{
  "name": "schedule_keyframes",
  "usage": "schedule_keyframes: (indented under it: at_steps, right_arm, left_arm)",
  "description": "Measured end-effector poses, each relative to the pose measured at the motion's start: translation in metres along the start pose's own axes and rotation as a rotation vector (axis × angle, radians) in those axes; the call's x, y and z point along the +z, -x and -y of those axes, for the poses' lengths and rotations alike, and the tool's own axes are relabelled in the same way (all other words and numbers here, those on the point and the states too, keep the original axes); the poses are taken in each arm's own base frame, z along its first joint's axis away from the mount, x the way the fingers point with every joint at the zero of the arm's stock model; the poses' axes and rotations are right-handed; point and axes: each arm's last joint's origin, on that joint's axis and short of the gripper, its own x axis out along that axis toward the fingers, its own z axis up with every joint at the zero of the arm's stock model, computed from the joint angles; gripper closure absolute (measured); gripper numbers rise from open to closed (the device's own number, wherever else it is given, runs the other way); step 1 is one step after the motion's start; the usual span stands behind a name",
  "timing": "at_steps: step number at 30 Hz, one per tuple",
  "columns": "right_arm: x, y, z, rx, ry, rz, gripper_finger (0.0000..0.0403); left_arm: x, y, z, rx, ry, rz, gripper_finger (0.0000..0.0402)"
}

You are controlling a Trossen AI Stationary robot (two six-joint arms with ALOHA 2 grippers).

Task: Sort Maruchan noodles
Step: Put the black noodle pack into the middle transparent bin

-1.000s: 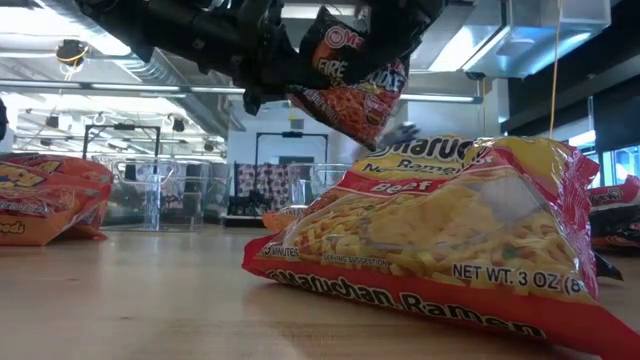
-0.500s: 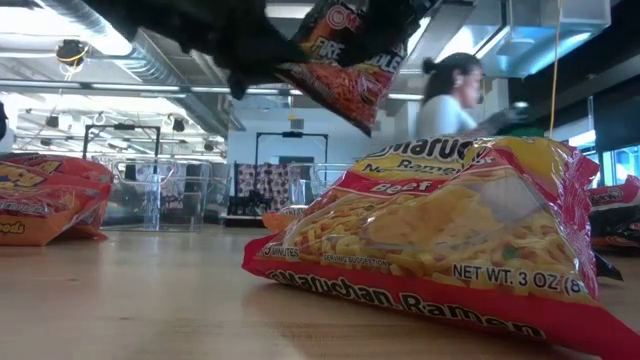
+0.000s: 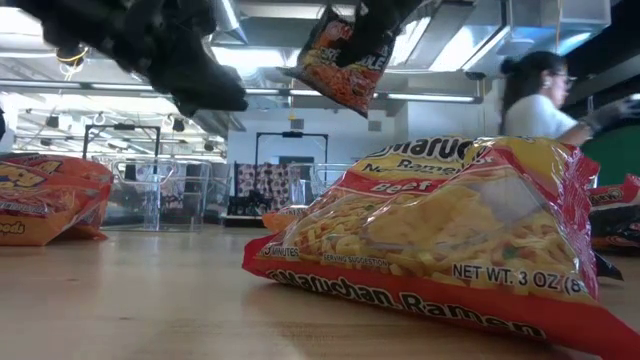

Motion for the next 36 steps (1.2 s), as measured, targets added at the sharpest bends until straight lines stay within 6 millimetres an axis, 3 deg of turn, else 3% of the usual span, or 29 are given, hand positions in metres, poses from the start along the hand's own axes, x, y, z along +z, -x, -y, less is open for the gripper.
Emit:
schedule_keyframes:
  at_steps: [3,7,13,18,24,36]
  right_arm:
    - [-0.001,-0.007,0.031,-0.037,-0.047,0.005,0.0381]
    - [0.002,-0.016,0.07,-0.048,-0.116,0.034,0.0381]
    - [0.02,-0.03,0.128,-0.031,-0.189,0.003,0.0381]
    - [0.018,-0.055,0.165,0.067,-0.243,-0.104,0.0381]
    - [-0.01,-0.101,0.176,0.165,-0.293,-0.258,0.0381]
    - [-0.052,-0.174,0.157,0.258,-0.254,-0.443,0.0381]
  left_arm:
    - [-0.019,-0.001,-0.005,-0.015,0.032,0.067,0.0273]
    - [-0.029,-0.001,-0.008,-0.02,0.046,0.098,0.0273]
    - [-0.029,-0.002,-0.008,-0.021,0.063,0.096,0.0273]
    - [-0.03,-0.002,-0.007,-0.025,0.069,0.09,0.0273]
    - [-0.03,-0.002,-0.007,-0.025,0.07,0.09,0.0273]
    - [-0.03,-0.002,-0.007,-0.025,0.071,0.093,0.0273]
